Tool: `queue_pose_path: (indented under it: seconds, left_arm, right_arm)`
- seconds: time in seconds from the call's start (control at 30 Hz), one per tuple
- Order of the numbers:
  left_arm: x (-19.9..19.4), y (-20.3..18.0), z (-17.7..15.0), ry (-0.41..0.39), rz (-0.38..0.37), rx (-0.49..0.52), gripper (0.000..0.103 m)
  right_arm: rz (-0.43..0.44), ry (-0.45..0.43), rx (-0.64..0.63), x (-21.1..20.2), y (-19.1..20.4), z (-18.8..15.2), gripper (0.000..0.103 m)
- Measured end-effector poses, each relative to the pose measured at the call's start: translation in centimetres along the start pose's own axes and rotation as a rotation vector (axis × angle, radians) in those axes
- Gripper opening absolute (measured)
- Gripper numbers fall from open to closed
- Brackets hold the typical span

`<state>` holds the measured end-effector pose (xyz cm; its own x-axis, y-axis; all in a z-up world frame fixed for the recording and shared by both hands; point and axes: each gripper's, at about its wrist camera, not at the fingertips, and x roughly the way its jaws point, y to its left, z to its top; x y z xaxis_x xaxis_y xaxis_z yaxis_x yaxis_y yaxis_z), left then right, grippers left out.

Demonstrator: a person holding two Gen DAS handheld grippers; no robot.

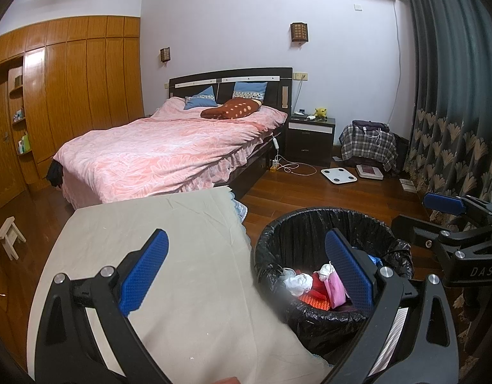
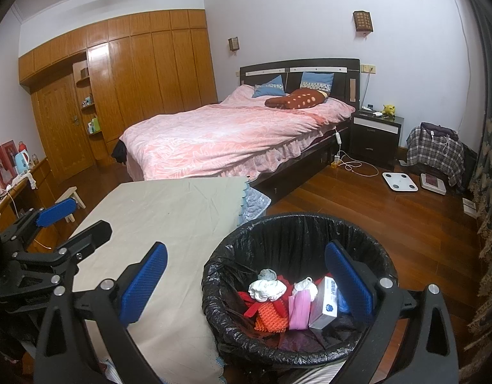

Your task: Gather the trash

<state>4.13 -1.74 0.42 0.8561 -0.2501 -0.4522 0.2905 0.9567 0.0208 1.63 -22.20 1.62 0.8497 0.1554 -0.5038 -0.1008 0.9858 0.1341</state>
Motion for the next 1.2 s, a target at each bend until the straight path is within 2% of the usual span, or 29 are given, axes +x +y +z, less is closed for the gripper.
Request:
queue_pose_path:
  seconds: [1.2]
  left_arm:
    - [-0.13,0.25,-0.09,0.003,0.000,0.003,0.096]
  right_arm:
    - [0.001,0.004,0.001,0.06,0.07,0.04,0.097]
